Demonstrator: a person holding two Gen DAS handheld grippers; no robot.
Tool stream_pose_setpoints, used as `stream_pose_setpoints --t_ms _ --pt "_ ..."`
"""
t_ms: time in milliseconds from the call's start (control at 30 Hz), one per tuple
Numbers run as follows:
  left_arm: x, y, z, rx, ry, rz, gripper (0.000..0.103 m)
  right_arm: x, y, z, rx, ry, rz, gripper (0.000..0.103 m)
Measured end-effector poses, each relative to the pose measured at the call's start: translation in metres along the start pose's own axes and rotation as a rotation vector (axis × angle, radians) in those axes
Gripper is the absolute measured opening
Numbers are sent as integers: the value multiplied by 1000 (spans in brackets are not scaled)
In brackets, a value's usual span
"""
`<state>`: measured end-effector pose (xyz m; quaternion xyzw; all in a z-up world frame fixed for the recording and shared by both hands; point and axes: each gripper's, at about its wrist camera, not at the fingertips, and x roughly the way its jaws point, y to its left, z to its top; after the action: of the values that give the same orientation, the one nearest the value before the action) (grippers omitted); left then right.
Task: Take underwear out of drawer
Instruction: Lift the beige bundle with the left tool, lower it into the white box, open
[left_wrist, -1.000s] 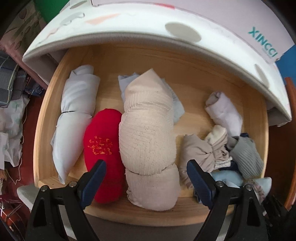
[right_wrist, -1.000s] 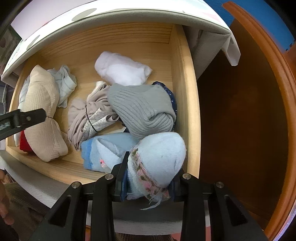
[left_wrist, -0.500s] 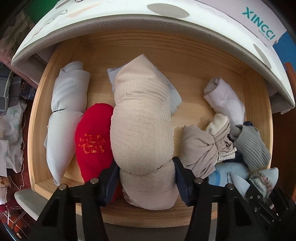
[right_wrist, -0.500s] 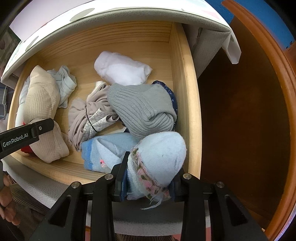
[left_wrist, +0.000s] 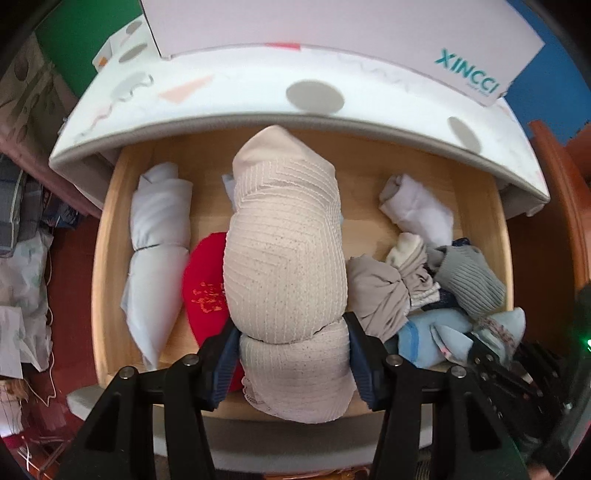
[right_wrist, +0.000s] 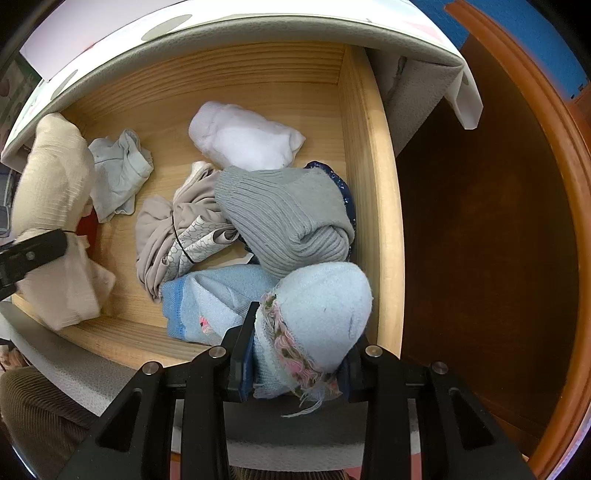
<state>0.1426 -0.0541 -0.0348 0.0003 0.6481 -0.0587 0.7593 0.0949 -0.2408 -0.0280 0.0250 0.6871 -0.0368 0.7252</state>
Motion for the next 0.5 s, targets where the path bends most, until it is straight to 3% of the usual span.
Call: stream_pose_setpoints --t_ms 500 --pt "-105 17 -2 90 -202 19 54 1 2 0 3 0 4 32"
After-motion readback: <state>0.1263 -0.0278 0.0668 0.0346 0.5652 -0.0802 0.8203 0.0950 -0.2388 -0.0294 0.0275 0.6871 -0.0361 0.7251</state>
